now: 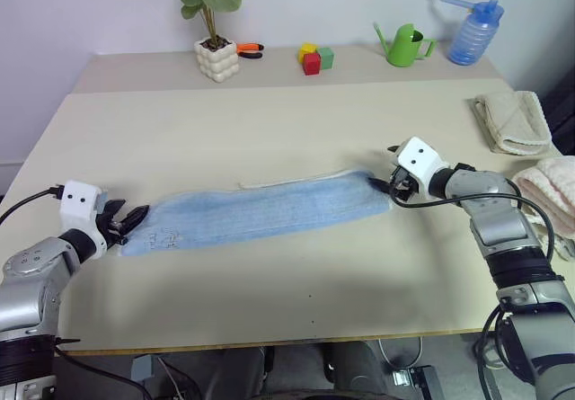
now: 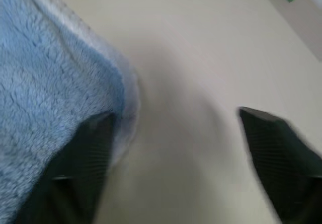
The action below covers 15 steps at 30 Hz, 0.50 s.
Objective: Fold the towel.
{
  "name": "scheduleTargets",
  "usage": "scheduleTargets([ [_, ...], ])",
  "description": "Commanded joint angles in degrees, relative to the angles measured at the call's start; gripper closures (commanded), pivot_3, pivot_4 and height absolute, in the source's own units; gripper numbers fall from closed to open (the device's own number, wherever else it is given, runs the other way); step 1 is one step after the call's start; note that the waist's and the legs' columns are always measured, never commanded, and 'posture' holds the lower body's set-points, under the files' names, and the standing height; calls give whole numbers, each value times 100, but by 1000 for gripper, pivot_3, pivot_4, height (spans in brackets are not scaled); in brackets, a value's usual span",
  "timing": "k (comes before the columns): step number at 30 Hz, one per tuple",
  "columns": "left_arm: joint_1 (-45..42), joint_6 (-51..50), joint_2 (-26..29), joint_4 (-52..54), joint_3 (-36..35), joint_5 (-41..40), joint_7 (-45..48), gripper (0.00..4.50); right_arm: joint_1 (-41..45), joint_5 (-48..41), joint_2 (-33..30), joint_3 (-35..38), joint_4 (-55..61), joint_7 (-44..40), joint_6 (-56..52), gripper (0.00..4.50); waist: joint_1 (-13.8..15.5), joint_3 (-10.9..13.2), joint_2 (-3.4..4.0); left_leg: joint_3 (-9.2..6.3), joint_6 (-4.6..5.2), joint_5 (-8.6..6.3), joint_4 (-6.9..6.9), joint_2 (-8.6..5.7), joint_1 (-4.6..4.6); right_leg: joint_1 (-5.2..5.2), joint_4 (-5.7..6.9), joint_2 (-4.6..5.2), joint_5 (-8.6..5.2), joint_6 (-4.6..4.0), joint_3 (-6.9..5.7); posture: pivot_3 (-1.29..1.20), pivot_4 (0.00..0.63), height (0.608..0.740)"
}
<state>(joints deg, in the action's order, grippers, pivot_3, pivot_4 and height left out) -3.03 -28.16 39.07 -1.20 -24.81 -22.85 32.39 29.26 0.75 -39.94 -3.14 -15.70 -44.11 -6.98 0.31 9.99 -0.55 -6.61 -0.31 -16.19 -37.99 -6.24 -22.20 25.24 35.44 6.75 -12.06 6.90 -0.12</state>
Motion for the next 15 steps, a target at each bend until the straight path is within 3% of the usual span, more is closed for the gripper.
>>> scheduleTargets([
  [1,-54,-50,-80,132,-753,-307,-369,1753,-331,-422,-212,614,896,35,-490,18,19,0,0,0,0,0,-1,-1,-1,0,0,1,0,0,0,0,150,732],
  [5,-133,164,-133,314,-770,-186,-586,1753,-941,-1624,-92,1443,2177,-52,-1931,18,49,-1,0,-1,6,-4,-4,-1,0,-3,2,1,0,0,1,0,150,732],
  [7,-168,272,-103,600,-394,-44,-478,1753,-1403,-2264,-128,1775,2808,-175,-2697,18,67,-5,-6,-7,25,-15,-4,-1,0,-8,1,2,0,0,0,0,150,732],
  [12,-297,363,-206,1661,785,-169,253,1753,-2165,-3762,143,2572,3707,154,-4392,18,65,-6,-7,-9,30,-18,-9,-4,1,-21,-11,4,2,1,-1,0,150,732],
  [15,-339,125,-229,2544,1967,-359,946,1753,-2746,-4374,581,2768,4206,734,-5299,18,49,-8,-4,-8,33,-20,-9,0,2,-20,-10,3,4,-1,-1,0,150,732],
])
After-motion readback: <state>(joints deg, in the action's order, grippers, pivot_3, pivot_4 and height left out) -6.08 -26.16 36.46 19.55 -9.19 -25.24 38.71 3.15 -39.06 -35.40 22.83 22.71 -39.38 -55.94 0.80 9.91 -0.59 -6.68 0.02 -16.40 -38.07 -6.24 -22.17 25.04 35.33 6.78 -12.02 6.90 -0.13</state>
